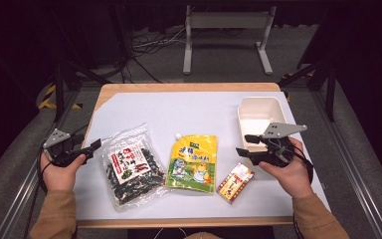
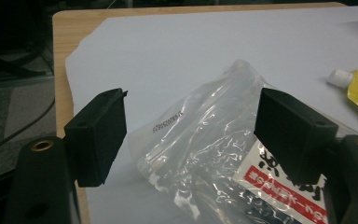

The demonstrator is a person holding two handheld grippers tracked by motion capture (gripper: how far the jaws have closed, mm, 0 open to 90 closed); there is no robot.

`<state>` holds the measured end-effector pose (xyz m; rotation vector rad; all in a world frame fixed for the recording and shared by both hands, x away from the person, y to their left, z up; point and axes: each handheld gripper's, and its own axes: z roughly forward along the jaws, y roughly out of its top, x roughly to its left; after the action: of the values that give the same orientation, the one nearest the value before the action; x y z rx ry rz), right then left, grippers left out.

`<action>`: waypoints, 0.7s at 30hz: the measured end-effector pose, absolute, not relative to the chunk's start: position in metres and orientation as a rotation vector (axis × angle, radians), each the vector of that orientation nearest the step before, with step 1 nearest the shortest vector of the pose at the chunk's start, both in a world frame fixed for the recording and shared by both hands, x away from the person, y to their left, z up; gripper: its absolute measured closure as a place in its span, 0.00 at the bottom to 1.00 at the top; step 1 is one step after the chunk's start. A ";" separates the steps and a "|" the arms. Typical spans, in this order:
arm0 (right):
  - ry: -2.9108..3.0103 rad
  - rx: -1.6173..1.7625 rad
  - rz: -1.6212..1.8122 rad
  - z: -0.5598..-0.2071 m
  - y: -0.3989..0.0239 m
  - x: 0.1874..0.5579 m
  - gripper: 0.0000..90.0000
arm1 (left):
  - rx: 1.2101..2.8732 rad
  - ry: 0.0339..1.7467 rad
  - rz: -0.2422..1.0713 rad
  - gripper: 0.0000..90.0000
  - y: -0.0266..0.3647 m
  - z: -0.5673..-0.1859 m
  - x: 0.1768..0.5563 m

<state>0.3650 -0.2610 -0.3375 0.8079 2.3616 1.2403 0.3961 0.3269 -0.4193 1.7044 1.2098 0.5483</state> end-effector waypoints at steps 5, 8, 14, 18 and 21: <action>2.361 0.804 1.214 -0.339 -0.267 0.361 0.50 | 1.708 1.227 0.473 0.25 0.330 -0.427 0.410; 2.360 0.809 1.206 -0.339 -0.271 0.358 0.51 | 1.720 1.263 0.474 0.22 0.334 -0.431 0.417; 2.347 0.827 1.188 -0.341 -0.279 0.351 0.52 | 1.720 1.301 0.418 0.23 0.335 -0.438 0.429; 2.344 0.833 1.179 -0.342 -0.282 0.348 0.52 | 1.731 1.337 0.369 0.28 0.334 -0.442 0.435; 2.339 0.846 1.175 -0.343 -0.287 0.345 0.52 | 1.726 1.351 0.325 0.31 0.334 -0.446 0.440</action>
<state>0.3453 -0.2870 -0.3427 0.8462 2.3385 1.1745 0.4403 0.3343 -0.4458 1.7255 1.3514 0.3246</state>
